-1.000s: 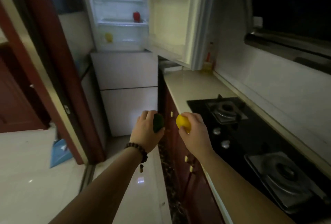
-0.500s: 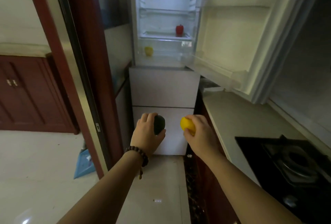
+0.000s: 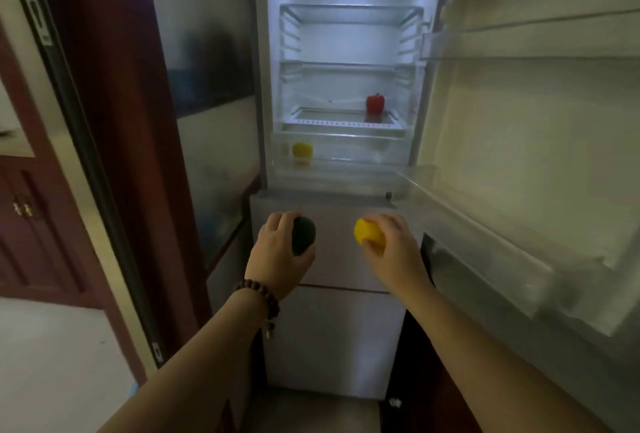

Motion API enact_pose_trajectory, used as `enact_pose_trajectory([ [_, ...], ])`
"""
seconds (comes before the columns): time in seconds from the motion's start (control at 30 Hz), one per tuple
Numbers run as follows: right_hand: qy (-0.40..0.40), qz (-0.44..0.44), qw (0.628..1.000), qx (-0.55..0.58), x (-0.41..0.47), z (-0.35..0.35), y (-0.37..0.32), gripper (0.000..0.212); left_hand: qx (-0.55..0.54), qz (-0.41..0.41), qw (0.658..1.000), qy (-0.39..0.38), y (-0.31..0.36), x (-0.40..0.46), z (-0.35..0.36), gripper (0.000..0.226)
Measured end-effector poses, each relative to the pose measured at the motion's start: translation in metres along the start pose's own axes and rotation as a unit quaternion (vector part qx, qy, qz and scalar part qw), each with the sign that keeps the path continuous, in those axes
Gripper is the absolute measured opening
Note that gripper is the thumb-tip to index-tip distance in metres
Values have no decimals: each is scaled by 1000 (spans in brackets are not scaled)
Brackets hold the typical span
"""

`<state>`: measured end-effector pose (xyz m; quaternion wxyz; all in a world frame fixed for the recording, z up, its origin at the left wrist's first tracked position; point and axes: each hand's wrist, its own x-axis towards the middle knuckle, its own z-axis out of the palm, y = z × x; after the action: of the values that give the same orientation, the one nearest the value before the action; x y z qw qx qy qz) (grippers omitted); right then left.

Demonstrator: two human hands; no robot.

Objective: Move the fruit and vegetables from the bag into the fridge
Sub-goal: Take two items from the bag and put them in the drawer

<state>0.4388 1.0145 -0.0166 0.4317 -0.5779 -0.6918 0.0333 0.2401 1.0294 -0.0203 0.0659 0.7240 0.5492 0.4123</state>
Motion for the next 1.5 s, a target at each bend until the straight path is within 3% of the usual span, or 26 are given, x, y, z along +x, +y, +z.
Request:
enact_pose_trajectory([
  [0.47,28,-67,997,-6,242,66,37,41,-30,74,996,36,-71,258,24,60],
  [0.63,35,-27,999,24,343,86,47,43,-86,115,990,9,-98,358,43,64],
  [0.73,-6,24,1000,13,393,100,62,49,-87,95,990,-64,-115,415,56,55],
  [0.83,-58,51,996,-52,430,111,80,46,-61,63,977,-192,-126,459,70,49],
  [1.0,-282,87,946,-137,469,127,108,46,74,52,937,-339,-136,503,108,56],
  [1.27,-474,127,832,-261,514,163,151,46,180,35,876,-446,-149,541,163,52],
  [1.37,-507,141,820,-226,522,178,167,49,219,37,861,-457,-153,547,176,50],
  [1.5,-524,143,817,-194,531,192,184,50,269,54,874,-401,-157,553,190,38],
])
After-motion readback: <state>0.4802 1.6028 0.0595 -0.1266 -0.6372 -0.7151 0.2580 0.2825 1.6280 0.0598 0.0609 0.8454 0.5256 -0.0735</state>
